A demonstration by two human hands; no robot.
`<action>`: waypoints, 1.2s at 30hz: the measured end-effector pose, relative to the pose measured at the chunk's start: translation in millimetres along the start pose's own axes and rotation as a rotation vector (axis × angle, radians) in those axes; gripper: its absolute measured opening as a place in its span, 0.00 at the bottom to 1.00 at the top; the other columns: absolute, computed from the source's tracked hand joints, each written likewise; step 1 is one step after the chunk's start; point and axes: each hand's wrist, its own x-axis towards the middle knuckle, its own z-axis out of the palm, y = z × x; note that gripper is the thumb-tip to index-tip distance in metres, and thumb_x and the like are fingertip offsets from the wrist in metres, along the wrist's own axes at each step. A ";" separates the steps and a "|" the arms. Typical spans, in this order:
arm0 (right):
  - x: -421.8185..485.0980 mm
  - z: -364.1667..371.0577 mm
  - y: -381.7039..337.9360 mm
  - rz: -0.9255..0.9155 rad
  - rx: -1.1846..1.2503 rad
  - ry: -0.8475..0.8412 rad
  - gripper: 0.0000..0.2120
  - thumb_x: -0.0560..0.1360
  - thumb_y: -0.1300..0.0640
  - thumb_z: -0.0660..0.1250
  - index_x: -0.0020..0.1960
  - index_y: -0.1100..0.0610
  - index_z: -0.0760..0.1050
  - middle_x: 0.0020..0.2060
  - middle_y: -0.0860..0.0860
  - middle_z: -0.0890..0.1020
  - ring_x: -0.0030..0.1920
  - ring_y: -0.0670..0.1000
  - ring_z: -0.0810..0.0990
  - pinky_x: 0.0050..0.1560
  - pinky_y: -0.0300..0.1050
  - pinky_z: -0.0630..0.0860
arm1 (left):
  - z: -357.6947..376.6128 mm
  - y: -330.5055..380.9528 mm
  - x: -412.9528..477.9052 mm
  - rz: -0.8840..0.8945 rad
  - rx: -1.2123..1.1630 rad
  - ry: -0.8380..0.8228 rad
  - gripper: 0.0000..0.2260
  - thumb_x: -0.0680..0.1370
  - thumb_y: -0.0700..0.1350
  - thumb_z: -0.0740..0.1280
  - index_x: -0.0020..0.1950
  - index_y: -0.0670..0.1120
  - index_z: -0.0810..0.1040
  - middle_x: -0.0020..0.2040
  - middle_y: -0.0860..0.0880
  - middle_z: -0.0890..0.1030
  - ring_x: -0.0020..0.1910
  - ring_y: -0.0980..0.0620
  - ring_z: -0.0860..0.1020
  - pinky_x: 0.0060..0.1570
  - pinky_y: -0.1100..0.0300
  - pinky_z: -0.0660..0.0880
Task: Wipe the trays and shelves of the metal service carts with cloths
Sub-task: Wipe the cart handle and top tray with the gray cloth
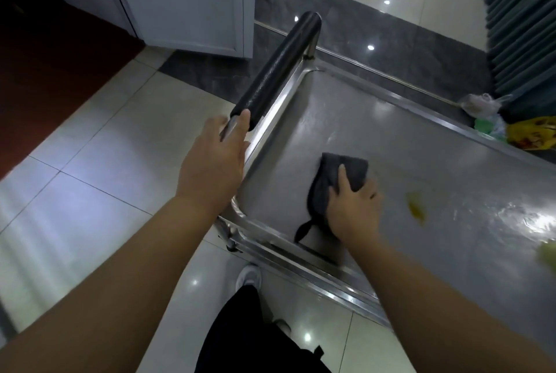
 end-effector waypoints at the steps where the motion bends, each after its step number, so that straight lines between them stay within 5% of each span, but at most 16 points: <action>1: -13.9 5.0 -5.0 0.002 -0.024 -0.004 0.26 0.81 0.42 0.49 0.76 0.42 0.45 0.73 0.65 0.53 0.67 0.67 0.60 0.66 0.61 0.60 | 1.9 2.8 -2.1 -0.025 0.063 0.024 0.22 0.79 0.44 0.63 0.72 0.47 0.65 0.64 0.37 0.69 0.53 0.40 0.73 0.48 0.49 0.74; 4: -64.9 14.2 -22.0 -0.434 0.001 0.097 0.24 0.76 0.44 0.62 0.72 0.44 0.66 0.63 0.65 0.71 0.52 0.66 0.75 0.48 0.58 0.73 | 12.7 22.7 -18.3 0.092 0.245 0.137 0.25 0.70 0.35 0.65 0.67 0.46 0.71 0.67 0.38 0.61 0.60 0.37 0.64 0.52 0.45 0.67; 7: -67.9 9.3 6.9 -0.774 0.011 0.083 0.21 0.73 0.45 0.67 0.66 0.44 0.74 0.56 0.60 0.78 0.43 0.63 0.77 0.39 0.53 0.76 | 29.0 43.2 -31.7 0.227 0.162 0.064 0.25 0.67 0.33 0.67 0.64 0.44 0.74 0.65 0.38 0.67 0.60 0.36 0.67 0.53 0.44 0.69; 9: -41.2 0.3 41.9 -0.680 -0.022 0.104 0.21 0.75 0.45 0.65 0.68 0.43 0.71 0.59 0.60 0.75 0.48 0.64 0.75 0.48 0.57 0.75 | 41.8 49.0 -34.0 0.117 0.033 -0.121 0.26 0.69 0.32 0.68 0.66 0.43 0.72 0.66 0.37 0.68 0.63 0.37 0.66 0.54 0.45 0.71; 12: -1.0 -8.8 94.2 -0.122 -0.003 0.105 0.23 0.79 0.43 0.55 0.74 0.40 0.59 0.68 0.61 0.65 0.62 0.65 0.67 0.64 0.57 0.63 | 63.9 41.4 -34.0 -0.033 -0.060 -0.365 0.22 0.77 0.39 0.63 0.71 0.46 0.66 0.73 0.43 0.61 0.72 0.43 0.57 0.66 0.45 0.64; 15: 12.9 -7.6 91.5 0.310 0.121 0.042 0.26 0.80 0.41 0.49 0.76 0.40 0.46 0.74 0.63 0.52 0.69 0.68 0.57 0.67 0.64 0.56 | 80.6 36.5 -35.8 -0.020 -0.057 -0.465 0.18 0.81 0.45 0.55 0.72 0.47 0.65 0.75 0.47 0.60 0.75 0.44 0.55 0.72 0.44 0.57; 17: 2.0 -0.8 60.0 0.186 0.083 0.014 0.28 0.79 0.40 0.50 0.76 0.40 0.44 0.75 0.63 0.50 0.70 0.69 0.57 0.66 0.65 0.57 | 87.7 36.6 -42.2 -0.008 0.001 -0.512 0.18 0.82 0.47 0.53 0.72 0.48 0.65 0.75 0.49 0.60 0.75 0.43 0.54 0.71 0.46 0.55; 20: -28.8 10.6 28.7 -0.434 0.000 0.092 0.27 0.77 0.40 0.58 0.74 0.41 0.58 0.70 0.62 0.64 0.59 0.66 0.69 0.56 0.60 0.67 | 90.4 35.7 -50.4 0.007 0.029 -0.475 0.18 0.81 0.48 0.54 0.71 0.49 0.68 0.74 0.49 0.63 0.74 0.41 0.57 0.68 0.45 0.59; 22: -27.2 8.8 39.0 -0.587 -0.038 0.125 0.25 0.76 0.40 0.59 0.72 0.39 0.63 0.67 0.58 0.69 0.55 0.64 0.71 0.53 0.57 0.67 | 88.3 33.6 -46.3 0.005 0.017 -0.467 0.17 0.81 0.47 0.55 0.68 0.50 0.71 0.72 0.49 0.67 0.72 0.41 0.62 0.67 0.44 0.62; 28: 53.5 -22.8 98.9 0.270 0.144 0.004 0.27 0.79 0.39 0.49 0.76 0.39 0.45 0.75 0.59 0.50 0.71 0.67 0.52 0.68 0.65 0.49 | 80.2 33.4 -23.9 -0.005 0.001 -0.417 0.11 0.80 0.44 0.58 0.53 0.45 0.79 0.54 0.48 0.79 0.51 0.47 0.74 0.50 0.53 0.72; 30: 59.5 -23.9 80.8 0.332 0.126 -0.033 0.30 0.79 0.38 0.49 0.76 0.43 0.41 0.75 0.61 0.45 0.71 0.69 0.48 0.68 0.67 0.46 | 79.9 35.3 -13.1 0.007 -0.019 -0.385 0.10 0.79 0.44 0.59 0.51 0.45 0.79 0.52 0.47 0.78 0.49 0.47 0.73 0.47 0.57 0.68; 33: 43.3 -9.0 30.6 -0.042 0.048 -0.010 0.30 0.78 0.37 0.51 0.75 0.39 0.42 0.76 0.58 0.44 0.70 0.65 0.50 0.66 0.65 0.51 | 84.1 41.6 16.1 0.037 -0.047 -0.353 0.09 0.78 0.43 0.61 0.52 0.42 0.79 0.53 0.45 0.78 0.51 0.45 0.72 0.48 0.56 0.67; 36: 36.7 -4.7 20.5 -0.519 0.000 0.046 0.26 0.77 0.39 0.56 0.73 0.36 0.57 0.75 0.56 0.58 0.65 0.63 0.63 0.61 0.58 0.58 | 95.2 47.9 52.2 0.056 -0.052 -0.384 0.11 0.77 0.40 0.61 0.56 0.38 0.78 0.56 0.41 0.77 0.54 0.39 0.72 0.53 0.49 0.70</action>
